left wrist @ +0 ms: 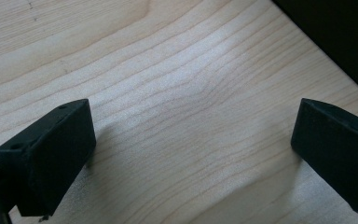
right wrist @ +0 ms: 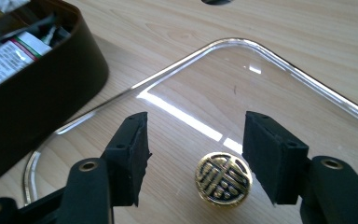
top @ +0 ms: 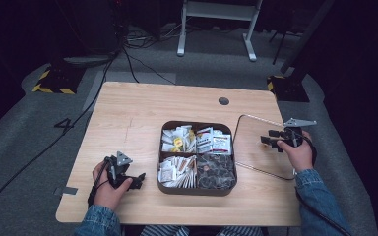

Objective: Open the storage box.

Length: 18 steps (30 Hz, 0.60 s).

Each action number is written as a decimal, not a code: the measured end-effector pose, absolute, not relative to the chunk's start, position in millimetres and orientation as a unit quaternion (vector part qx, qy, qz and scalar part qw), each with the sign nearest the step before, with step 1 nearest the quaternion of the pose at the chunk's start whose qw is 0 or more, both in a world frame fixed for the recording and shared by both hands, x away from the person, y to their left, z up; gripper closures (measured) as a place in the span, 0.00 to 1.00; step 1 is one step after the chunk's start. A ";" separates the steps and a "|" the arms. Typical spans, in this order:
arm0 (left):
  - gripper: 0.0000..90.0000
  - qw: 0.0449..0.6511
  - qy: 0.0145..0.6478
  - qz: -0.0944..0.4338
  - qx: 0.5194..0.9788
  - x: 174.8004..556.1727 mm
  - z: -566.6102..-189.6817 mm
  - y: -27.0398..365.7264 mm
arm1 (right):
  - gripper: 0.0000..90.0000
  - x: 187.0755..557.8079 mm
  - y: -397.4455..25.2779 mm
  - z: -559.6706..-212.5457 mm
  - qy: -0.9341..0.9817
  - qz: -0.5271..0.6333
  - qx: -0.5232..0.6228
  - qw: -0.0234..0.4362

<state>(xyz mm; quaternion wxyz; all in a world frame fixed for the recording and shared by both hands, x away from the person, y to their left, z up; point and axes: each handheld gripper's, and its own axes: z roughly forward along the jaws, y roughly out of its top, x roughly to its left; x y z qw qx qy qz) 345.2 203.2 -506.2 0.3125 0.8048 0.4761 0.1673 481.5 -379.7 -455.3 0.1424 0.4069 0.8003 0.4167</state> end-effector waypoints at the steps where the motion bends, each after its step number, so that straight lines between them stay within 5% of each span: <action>1: 0.00 0.312 0.476 0.167 0.805 345.3 -506.2 203.2 | 0.47 480.7 -378.7 -453.4 0.800 0.418 0.405 0.144; 18: 0.00 0.311 0.479 0.169 0.803 345.3 -506.1 202.5 | 0.57 459.3 -347.0 -410.8 0.795 0.454 0.377 0.139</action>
